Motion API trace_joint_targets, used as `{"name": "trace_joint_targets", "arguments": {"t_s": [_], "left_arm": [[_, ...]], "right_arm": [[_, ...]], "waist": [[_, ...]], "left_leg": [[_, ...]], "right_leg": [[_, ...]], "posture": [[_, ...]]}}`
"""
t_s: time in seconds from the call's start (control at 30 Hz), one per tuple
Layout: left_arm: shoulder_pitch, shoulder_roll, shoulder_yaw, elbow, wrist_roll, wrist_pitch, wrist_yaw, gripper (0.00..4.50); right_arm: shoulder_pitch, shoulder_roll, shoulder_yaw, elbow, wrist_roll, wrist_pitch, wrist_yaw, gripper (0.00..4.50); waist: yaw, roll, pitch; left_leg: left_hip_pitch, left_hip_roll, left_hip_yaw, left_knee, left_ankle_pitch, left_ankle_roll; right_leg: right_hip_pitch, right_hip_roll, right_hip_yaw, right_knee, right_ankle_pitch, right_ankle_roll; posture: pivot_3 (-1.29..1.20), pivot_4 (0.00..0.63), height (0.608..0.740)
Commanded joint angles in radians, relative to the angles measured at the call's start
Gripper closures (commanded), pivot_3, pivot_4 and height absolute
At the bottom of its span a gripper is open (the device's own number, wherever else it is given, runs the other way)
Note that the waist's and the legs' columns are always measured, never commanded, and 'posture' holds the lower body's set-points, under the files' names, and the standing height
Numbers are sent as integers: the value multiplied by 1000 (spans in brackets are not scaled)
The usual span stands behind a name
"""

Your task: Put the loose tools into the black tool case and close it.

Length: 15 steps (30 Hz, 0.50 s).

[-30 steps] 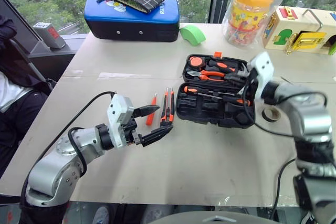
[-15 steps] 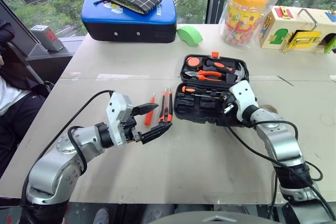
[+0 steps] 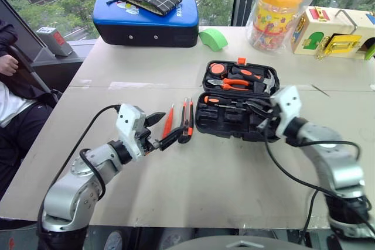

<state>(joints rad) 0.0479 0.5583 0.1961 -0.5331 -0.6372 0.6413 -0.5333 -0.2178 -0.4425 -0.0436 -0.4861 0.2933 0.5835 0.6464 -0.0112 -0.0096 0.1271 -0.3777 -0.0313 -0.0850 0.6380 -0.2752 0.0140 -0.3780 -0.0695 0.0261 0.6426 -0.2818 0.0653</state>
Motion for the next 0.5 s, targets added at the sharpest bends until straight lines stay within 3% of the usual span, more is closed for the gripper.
{"name": "trace_joint_targets", "arguments": {"t_s": [0.03,0.07,0.1,0.23,0.4,0.43,0.5], "left_arm": [[-3,-50,43,-9,34,37,149,0],[-2,-67,30,-11,65,51,197,0],[-4,-77,15,0,97,60,233,0],[-44,-127,-55,5,188,127,362,0],[-93,-154,-130,48,263,201,420,0],[-102,-152,-148,54,275,210,419,417],[-115,-149,-163,76,284,230,410,814]], "right_arm": [[59,-115,-46,-155,176,52,165,2648],[81,-157,-73,-178,223,67,202,2422],[99,-194,-89,-199,252,78,228,1778],[158,-305,-153,-261,340,115,274,61],[144,-333,-147,-357,406,177,187,61],[156,-343,-157,-357,408,170,189,0],[170,-358,-170,-355,415,164,196,0]], "waist": [[3,0,0],[2,-1,0],[3,-1,0],[6,-1,0],[10,-2,0],[10,-2,0],[12,-2,0]], "left_leg": [[0,0,-1,0,0,0],[0,0,-1,0,0,1],[0,0,-1,0,0,0],[0,-1,-1,1,0,1],[0,-1,-1,3,0,1],[0,-1,-1,3,0,1],[-1,-1,-1,3,0,1]], "right_leg": [[1,0,-1,-1,0,0],[1,0,-1,-1,0,0],[1,0,-1,-1,0,0],[2,0,-1,0,0,0],[2,1,-4,1,0,0],[2,1,-4,1,0,0],[2,1,-5,1,0,0]], "posture": [[0,150,740],[0,150,740],[0,150,740],[0,150,740],[0,150,740],[0,150,740],[0,150,740]]}}
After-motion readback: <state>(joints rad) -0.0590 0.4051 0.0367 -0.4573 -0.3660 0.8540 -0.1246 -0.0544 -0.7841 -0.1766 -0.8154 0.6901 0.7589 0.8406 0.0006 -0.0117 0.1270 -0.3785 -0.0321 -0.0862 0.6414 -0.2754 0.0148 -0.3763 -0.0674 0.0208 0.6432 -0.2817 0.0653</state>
